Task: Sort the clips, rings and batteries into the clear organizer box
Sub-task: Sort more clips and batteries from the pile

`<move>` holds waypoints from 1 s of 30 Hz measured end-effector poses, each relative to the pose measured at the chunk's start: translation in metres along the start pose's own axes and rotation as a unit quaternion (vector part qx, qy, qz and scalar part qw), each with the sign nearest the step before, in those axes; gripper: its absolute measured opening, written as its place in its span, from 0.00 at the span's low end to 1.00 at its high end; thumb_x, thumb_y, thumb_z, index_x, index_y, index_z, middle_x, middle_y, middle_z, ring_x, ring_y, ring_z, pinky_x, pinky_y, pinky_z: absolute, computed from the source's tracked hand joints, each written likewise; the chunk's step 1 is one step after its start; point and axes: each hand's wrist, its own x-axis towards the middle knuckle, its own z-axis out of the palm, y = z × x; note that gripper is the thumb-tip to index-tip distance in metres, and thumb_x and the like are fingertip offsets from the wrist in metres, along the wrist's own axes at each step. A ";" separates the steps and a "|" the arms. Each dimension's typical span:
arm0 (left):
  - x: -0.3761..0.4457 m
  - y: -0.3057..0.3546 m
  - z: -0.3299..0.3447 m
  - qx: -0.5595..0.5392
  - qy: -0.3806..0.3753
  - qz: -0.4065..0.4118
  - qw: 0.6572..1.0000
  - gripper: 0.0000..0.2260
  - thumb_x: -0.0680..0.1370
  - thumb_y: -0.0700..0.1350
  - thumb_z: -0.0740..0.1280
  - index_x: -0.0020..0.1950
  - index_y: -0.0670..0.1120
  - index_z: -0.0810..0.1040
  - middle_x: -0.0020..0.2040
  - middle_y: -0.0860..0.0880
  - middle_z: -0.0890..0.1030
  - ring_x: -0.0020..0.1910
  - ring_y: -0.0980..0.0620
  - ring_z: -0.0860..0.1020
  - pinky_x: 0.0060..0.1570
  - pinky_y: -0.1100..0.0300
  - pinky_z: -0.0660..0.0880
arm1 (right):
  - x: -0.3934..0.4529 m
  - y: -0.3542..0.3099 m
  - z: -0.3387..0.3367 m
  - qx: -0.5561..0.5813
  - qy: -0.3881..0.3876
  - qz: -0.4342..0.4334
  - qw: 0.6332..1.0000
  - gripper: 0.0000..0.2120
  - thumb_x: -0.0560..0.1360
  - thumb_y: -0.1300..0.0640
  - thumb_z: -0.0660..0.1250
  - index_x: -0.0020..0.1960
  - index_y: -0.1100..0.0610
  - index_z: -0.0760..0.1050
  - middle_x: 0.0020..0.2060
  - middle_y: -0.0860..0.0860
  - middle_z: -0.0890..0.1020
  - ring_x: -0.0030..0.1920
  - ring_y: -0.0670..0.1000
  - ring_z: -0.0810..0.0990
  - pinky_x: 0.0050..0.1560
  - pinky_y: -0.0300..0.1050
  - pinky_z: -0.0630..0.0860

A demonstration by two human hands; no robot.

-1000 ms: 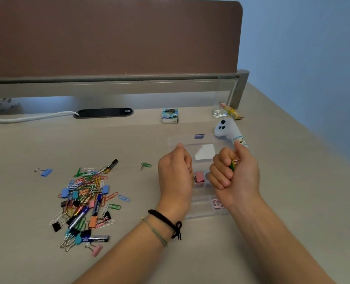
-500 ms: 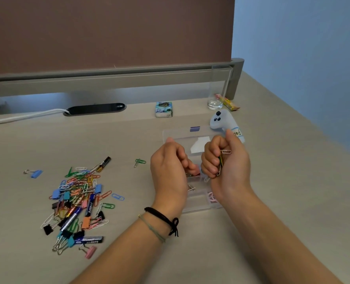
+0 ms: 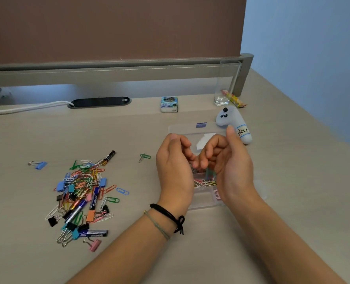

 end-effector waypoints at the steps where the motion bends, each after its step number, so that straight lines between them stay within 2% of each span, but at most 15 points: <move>1: 0.000 0.000 0.000 -0.003 0.004 0.001 1.000 0.11 0.81 0.35 0.54 0.42 0.39 0.72 0.34 0.41 0.67 0.26 0.49 0.67 0.25 0.63 0.66 | 0.000 0.000 0.000 0.000 -0.011 0.000 1.000 0.31 0.83 0.45 0.47 0.30 0.62 0.70 0.23 0.60 0.74 0.28 0.58 0.78 0.33 0.48 0.71; 3: 0.000 0.001 0.000 -0.006 0.012 0.002 1.000 0.11 0.81 0.35 0.53 0.42 0.39 0.72 0.35 0.42 0.67 0.26 0.51 0.67 0.25 0.64 0.66 | -0.002 -0.001 0.000 0.000 -0.036 0.001 0.999 0.32 0.84 0.45 0.46 0.31 0.63 0.71 0.24 0.61 0.76 0.30 0.58 0.80 0.34 0.46 0.74; 8: 0.002 0.006 0.000 -0.032 0.012 -0.008 0.999 0.12 0.82 0.36 0.52 0.44 0.40 0.72 0.36 0.42 0.69 0.20 0.56 0.64 0.23 0.66 0.64 | -0.005 -0.004 0.000 0.008 -0.113 0.006 0.994 0.33 0.81 0.42 0.44 0.35 0.65 0.73 0.30 0.65 0.80 0.39 0.61 0.82 0.42 0.45 0.79; 12: 0.008 0.006 -0.003 -0.020 0.027 -0.014 0.999 0.12 0.81 0.38 0.54 0.42 0.42 0.73 0.34 0.45 0.71 0.27 0.53 0.69 0.25 0.65 0.66 | -0.005 -0.007 -0.002 -0.016 -0.134 -0.024 0.991 0.32 0.83 0.44 0.45 0.37 0.65 0.75 0.35 0.64 0.81 0.42 0.61 0.81 0.45 0.46 0.78; 15: 0.010 0.015 -0.012 -0.018 0.023 -0.007 1.000 0.12 0.81 0.38 0.55 0.42 0.42 0.75 0.33 0.46 0.73 0.30 0.54 0.73 0.29 0.62 0.70 | -0.009 -0.007 0.004 -0.086 -0.126 -0.056 0.987 0.22 0.80 0.51 0.54 0.38 0.60 0.78 0.35 0.59 0.82 0.40 0.57 0.81 0.41 0.44 0.75; 20: 0.018 0.038 -0.060 0.032 0.001 0.023 0.999 0.14 0.82 0.38 0.54 0.42 0.42 0.76 0.32 0.47 0.75 0.30 0.55 0.73 0.28 0.64 0.70 | -0.021 0.001 0.040 -0.208 -0.190 -0.051 0.958 0.06 0.74 0.61 0.66 0.45 0.60 0.82 0.39 0.53 0.85 0.41 0.51 0.82 0.43 0.43 0.77; 22: 0.024 0.048 -0.088 0.056 -0.017 0.032 0.998 0.14 0.83 0.37 0.54 0.42 0.42 0.76 0.32 0.46 0.75 0.31 0.54 0.74 0.29 0.63 0.71 | -0.023 0.006 0.058 -0.255 -0.219 -0.049 0.941 0.05 0.75 0.64 0.69 0.46 0.57 0.83 0.41 0.52 0.86 0.45 0.56 0.82 0.49 0.50 0.78; 23: 0.027 0.053 -0.104 0.072 -0.034 0.038 0.996 0.14 0.83 0.37 0.54 0.42 0.42 0.76 0.33 0.46 0.75 0.31 0.53 0.74 0.31 0.62 0.72 | -0.022 0.009 0.067 -0.283 -0.231 -0.048 0.930 0.07 0.75 0.65 0.70 0.47 0.55 0.83 0.42 0.52 0.86 0.46 0.56 0.82 0.50 0.50 0.78; 25: 0.032 0.062 -0.134 0.119 -0.063 0.049 0.990 0.13 0.84 0.38 0.55 0.44 0.42 0.77 0.34 0.45 0.75 0.34 0.51 0.74 0.34 0.59 0.74 | -0.019 0.015 0.082 -0.356 -0.250 -0.036 0.900 0.10 0.73 0.66 0.70 0.48 0.52 0.84 0.43 0.49 0.85 0.44 0.53 0.81 0.47 0.44 0.77; 28: 0.040 0.074 -0.180 0.202 -0.071 0.066 0.975 0.12 0.84 0.39 0.58 0.47 0.41 0.79 0.34 0.45 0.76 0.35 0.48 0.75 0.38 0.53 0.74 | -0.015 0.029 0.098 -0.524 -0.245 -0.026 0.815 0.11 0.71 0.58 0.74 0.52 0.49 0.83 0.43 0.44 0.83 0.40 0.44 0.80 0.46 0.40 0.78; 30: 0.044 0.080 -0.204 0.248 -0.067 0.073 0.964 0.11 0.84 0.39 0.59 0.48 0.42 0.80 0.35 0.41 0.77 0.36 0.48 0.76 0.38 0.52 0.74 | -0.015 0.039 0.106 -0.599 -0.236 -0.025 0.765 0.15 0.70 0.51 0.76 0.57 0.47 0.82 0.45 0.42 0.82 0.43 0.42 0.79 0.48 0.39 0.76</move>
